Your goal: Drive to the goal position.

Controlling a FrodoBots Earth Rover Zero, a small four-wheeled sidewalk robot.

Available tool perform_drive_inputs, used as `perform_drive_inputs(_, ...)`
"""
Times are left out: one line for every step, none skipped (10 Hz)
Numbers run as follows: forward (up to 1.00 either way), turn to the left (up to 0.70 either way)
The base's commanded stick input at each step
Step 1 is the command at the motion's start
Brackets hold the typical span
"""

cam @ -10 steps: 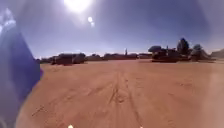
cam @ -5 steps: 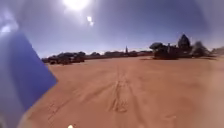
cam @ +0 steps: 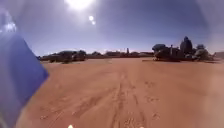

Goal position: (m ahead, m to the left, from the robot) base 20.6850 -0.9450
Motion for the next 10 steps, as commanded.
perform_drive_inputs(0.7,0.0)
perform_drive_inputs(0.7,0.0)
perform_drive_inputs(0.7,0.0)
perform_drive_inputs(0.7,-0.08)
perform_drive_inputs(0.7,-0.07)
perform_drive_inputs(0.7,-0.07)
perform_drive_inputs(0.7,-0.04)
perform_drive_inputs(0.7,0.0)
perform_drive_inputs(0.7,-0.16)
perform_drive_inputs(0.7,-0.34)
